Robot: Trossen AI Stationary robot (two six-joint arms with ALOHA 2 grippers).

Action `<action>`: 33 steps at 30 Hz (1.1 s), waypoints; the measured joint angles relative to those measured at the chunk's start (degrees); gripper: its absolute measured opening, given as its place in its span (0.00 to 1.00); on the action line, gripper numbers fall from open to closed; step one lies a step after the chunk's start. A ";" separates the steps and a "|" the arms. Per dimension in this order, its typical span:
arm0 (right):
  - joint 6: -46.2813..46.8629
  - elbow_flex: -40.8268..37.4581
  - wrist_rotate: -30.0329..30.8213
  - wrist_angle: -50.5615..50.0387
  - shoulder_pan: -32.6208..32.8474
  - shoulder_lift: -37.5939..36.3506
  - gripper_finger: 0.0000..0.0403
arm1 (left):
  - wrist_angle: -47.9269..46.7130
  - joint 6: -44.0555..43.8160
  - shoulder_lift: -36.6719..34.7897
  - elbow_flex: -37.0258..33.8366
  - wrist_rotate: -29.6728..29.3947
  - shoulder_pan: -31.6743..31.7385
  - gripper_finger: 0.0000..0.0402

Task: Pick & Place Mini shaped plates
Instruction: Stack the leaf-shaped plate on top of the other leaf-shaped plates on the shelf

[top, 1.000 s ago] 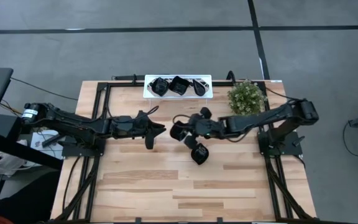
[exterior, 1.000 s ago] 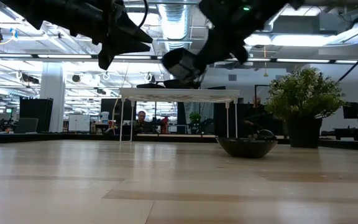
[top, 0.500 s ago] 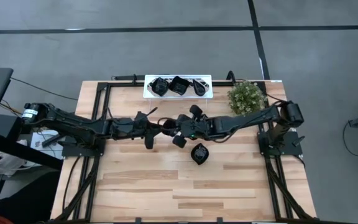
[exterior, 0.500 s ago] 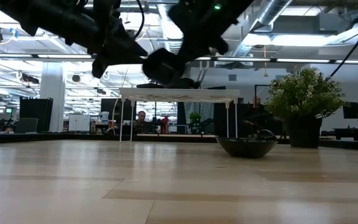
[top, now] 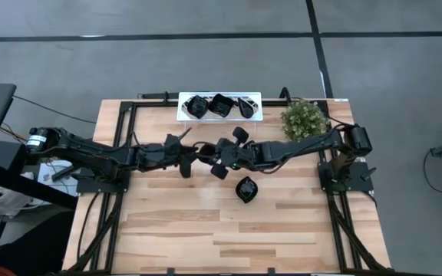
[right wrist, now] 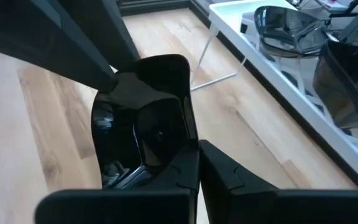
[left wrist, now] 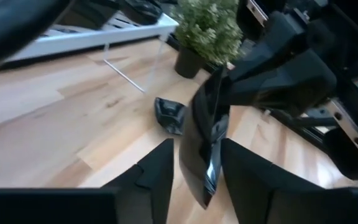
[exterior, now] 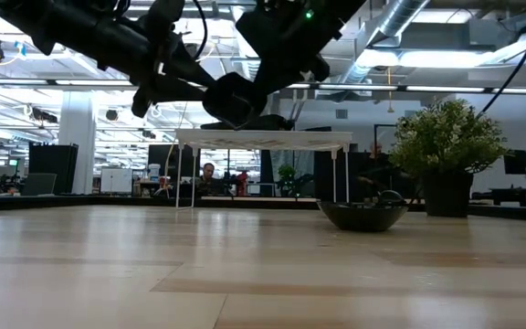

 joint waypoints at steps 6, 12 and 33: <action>0.10 0.00 0.13 -0.02 -0.05 0.00 0.00 | 0.01 0.07 0.00 0.00 -1.66 0.00 0.40; 0.11 0.00 -0.05 2.63 -0.04 0.00 0.00 | 0.02 0.04 0.00 0.00 -2.52 0.00 0.40; 0.56 0.00 -0.30 5.26 -0.04 0.00 0.09 | 3.00 0.22 0.00 0.07 -2.77 0.00 0.07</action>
